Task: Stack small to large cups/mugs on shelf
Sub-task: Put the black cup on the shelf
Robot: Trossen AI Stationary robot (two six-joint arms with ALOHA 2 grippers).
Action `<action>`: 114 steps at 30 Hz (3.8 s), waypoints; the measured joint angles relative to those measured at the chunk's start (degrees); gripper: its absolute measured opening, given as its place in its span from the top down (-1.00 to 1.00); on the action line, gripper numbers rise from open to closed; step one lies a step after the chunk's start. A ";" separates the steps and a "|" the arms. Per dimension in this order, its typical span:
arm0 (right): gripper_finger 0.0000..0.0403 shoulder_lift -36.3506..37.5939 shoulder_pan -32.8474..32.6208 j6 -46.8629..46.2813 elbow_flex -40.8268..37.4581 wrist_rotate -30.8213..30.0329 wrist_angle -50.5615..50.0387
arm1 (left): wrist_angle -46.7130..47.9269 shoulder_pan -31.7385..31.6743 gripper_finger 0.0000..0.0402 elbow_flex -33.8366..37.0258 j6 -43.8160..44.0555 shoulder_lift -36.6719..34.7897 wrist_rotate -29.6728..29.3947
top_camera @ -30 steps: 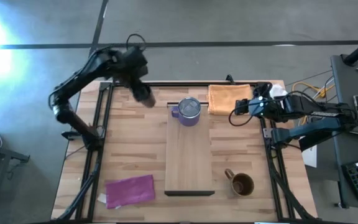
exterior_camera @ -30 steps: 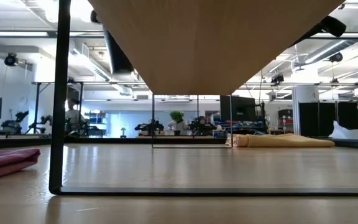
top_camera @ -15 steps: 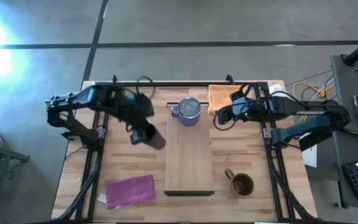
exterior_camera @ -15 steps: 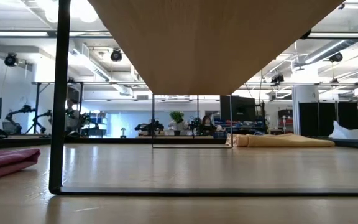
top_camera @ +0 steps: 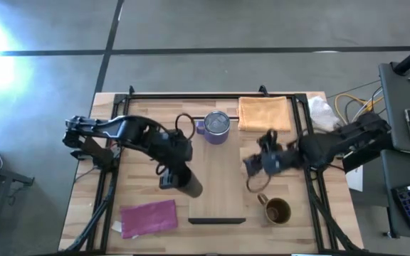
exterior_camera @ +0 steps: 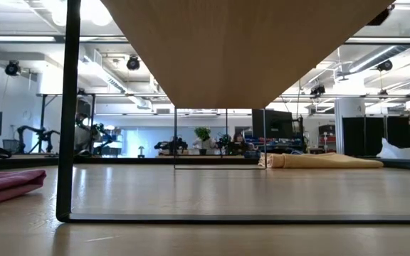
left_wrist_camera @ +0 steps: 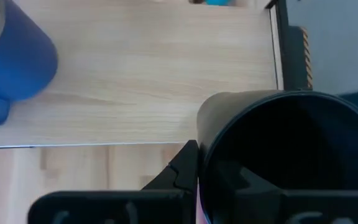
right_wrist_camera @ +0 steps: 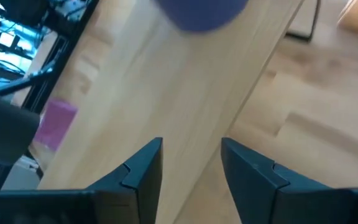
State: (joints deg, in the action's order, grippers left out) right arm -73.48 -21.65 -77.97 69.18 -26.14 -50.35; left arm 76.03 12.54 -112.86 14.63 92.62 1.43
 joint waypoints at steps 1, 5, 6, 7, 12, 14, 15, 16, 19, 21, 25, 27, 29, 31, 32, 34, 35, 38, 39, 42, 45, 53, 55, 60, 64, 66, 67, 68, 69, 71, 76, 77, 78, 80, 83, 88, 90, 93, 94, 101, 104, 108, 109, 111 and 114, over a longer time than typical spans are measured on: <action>0.24 -0.77 -1.75 -1.79 -0.02 -1.14 0.00 | -1.14 0.56 1.00 -0.02 0.54 0.15 -0.04; 0.24 -2.99 -6.43 -5.92 -0.04 -2.46 0.97 | -8.92 1.93 1.00 -0.04 1.47 0.86 -0.10; 0.24 -3.50 -7.23 -6.03 -0.04 -2.48 2.11 | -11.03 2.16 1.00 -0.07 1.73 1.21 0.01; 0.24 -3.96 -8.04 -5.93 -0.04 -2.50 3.41 | -12.98 2.20 1.00 -0.27 2.28 1.82 0.49; 0.24 -5.38 -10.06 -2.58 -0.08 -4.74 10.46 | -12.54 2.11 1.00 -3.30 2.77 7.38 1.60; 0.24 -5.67 -10.35 -1.33 -0.11 -5.59 12.28 | -10.44 2.09 1.00 -4.16 2.65 9.63 1.26; 0.24 -5.71 -10.37 -0.92 -0.11 -5.63 12.86 | -9.53 2.09 1.00 -4.51 2.60 10.63 1.05; 0.24 -5.71 -10.45 -0.53 -0.11 -5.62 12.92 | -9.00 2.09 1.00 -4.95 2.40 11.52 0.74; 0.24 -5.76 -10.91 -0.02 -0.11 -5.39 14.57 | -7.88 2.12 1.00 -6.06 1.27 13.70 -0.95; 0.25 -5.77 -11.75 0.04 -0.11 -5.24 15.79 | -7.99 2.12 1.00 -6.96 1.26 14.82 -1.04; 0.37 -6.77 -13.74 0.14 -0.11 -5.45 17.99 | -8.03 2.09 1.00 -8.15 0.94 15.33 -1.07; 0.50 -7.63 -14.34 0.11 -0.11 -5.51 19.49 | -8.05 2.07 1.00 -8.15 0.39 15.21 -1.05; 0.66 -8.64 -14.78 -0.07 -0.11 -5.99 20.82 | -7.92 2.03 1.00 -8.13 0.03 15.00 -1.03; 0.82 -9.94 -14.77 0.36 -0.11 -6.56 23.40 | -7.96 1.92 1.00 -8.13 0.03 14.83 -0.65; 0.89 -10.50 -14.75 0.94 -0.11 -6.74 24.33 | -7.96 1.85 1.00 -8.13 0.05 14.79 -0.38; 0.93 -11.80 -14.62 1.91 -0.11 -6.99 26.90 | -8.00 1.81 1.00 -8.02 0.05 14.77 -0.22; 0.94 -12.20 -14.37 1.97 -0.11 -6.97 27.72 | -7.96 1.81 1.00 -7.94 0.05 14.77 -0.22; 0.95 -13.71 -14.18 1.96 -0.11 -7.05 29.56 | -8.06 1.81 1.00 -7.80 0.07 14.77 0.02; 0.95 -14.17 -14.18 1.96 -0.11 -7.05 29.75 | -8.07 1.81 1.00 -7.80 0.07 14.77 0.02; 0.96 -15.50 -14.18 1.15 0.01 -7.05 30.46 | -8.11 1.81 1.00 -7.78 0.09 14.77 0.09; 0.96 -16.51 -14.20 0.32 0.19 -7.00 30.63 | -8.26 1.81 1.00 -7.76 0.44 14.77 0.30; 0.96 -17.43 -14.22 -0.20 0.33 -6.92 31.50 | -11.68 1.84 0.93 -7.74 1.59 14.97 1.08; 0.96 -17.43 -14.20 -0.31 0.33 -6.96 31.64 | -12.91 1.83 0.85 -7.74 1.78 14.97 1.51; 0.96 -17.43 -14.20 -0.27 0.33 -6.96 31.45 | -12.84 1.83 0.63 -7.74 1.78 14.97 1.51; 0.96 -17.43 -14.20 -0.18 0.33 -6.96 31.39 | -12.57 1.83 0.53 -7.74 2.02 14.97 1.58; 0.96 -17.43 -14.20 -0.09 0.33 -6.96 31.35 | -12.57 1.83 0.51 -7.74 2.43 14.97 1.74; 0.96 -17.43 -14.20 -0.01 0.33 -6.95 31.33 | -12.57 1.83 0.50 -7.74 2.57 14.97 1.76; 0.96 -17.43 -14.20 0.02 0.33 -6.96 31.34 | -12.55 1.83 0.50 -7.74 2.67 14.97 1.77; 0.96 -17.43 -14.20 0.04 0.33 -6.95 31.34 | -12.55 1.83 0.50 -7.74 2.69 14.97 1.82; 0.96 -17.43 -14.22 0.06 0.33 -6.91 31.32 | -12.55 1.83 0.50 -7.74 2.76 14.97 1.95; 0.96 -17.43 -14.61 0.19 0.33 -6.48 30.98 | -12.57 1.83 0.50 -7.71 2.77 14.97 1.93; 0.96 -17.41 -14.74 0.19 0.33 -6.48 30.85 | -12.57 1.83 0.50 -7.69 2.76 14.97 1.92; 0.96 -17.41 -14.86 0.19 0.33 -6.48 30.79 | -12.57 1.83 0.50 -7.64 2.76 14.97 1.89; 0.96 -17.38 -15.08 0.19 0.33 -6.48 30.36 | -12.53 1.83 0.50 -7.60 2.74 14.97 1.40; 0.96 -17.15 -15.44 0.19 0.33 -6.50 29.16 | -12.44 1.83 0.50 -7.56 2.75 14.33 1.40; 0.96 -15.62 -15.86 2.33 0.33 -6.92 28.43 | -12.45 1.83 0.50 -7.63 2.79 11.77 1.34; 0.96 -14.45 -15.84 3.07 0.33 -6.94 27.19 | -12.36 1.81 0.50 -7.63 2.96 10.65 0.99; 0.96 -12.22 -15.84 3.07 0.33 -7.35 22.89 | -10.67 1.77 0.50 -7.65 2.95 9.06 -1.20; 0.96 -11.25 -15.99 3.03 0.33 -8.17 21.05 | -9.33 1.76 0.50 -7.65 2.97 8.57 -2.16; 0.96 -3.69 -17.09 -2.39 0.31 -13.64 9.83 | -1.23 1.70 0.50 -4.80 3.07 5.37 -5.05; 0.96 -2.68 -17.09 -1.96 0.27 -14.60 10.19 | -3.30 2.01 0.50 -1.39 3.11 5.60 -5.03; 0.96 -3.42 -17.09 -1.97 0.22 -14.61 10.17 | -9.33 2.29 0.50 3.36 3.50 5.88 -4.72; 0.96 -3.73 -17.09 -2.21 0.20 -14.59 10.03 | -10.16 2.31 0.50 4.26 4.10 5.94 -4.56; 0.96 -4.41 -17.11 -2.90 0.20 -14.57 9.99 | -11.29 2.31 0.50 5.74 4.55 5.96 -4.20; 0.96 -5.03 -17.12 -3.22 0.16 -14.40 9.81 | -13.74 2.31 0.50 7.42 4.82 5.96 -2.51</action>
State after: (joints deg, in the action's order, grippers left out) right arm -78.51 -38.77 -81.19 69.34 -40.53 -40.53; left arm 62.29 14.85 -105.44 19.45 98.59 -1.08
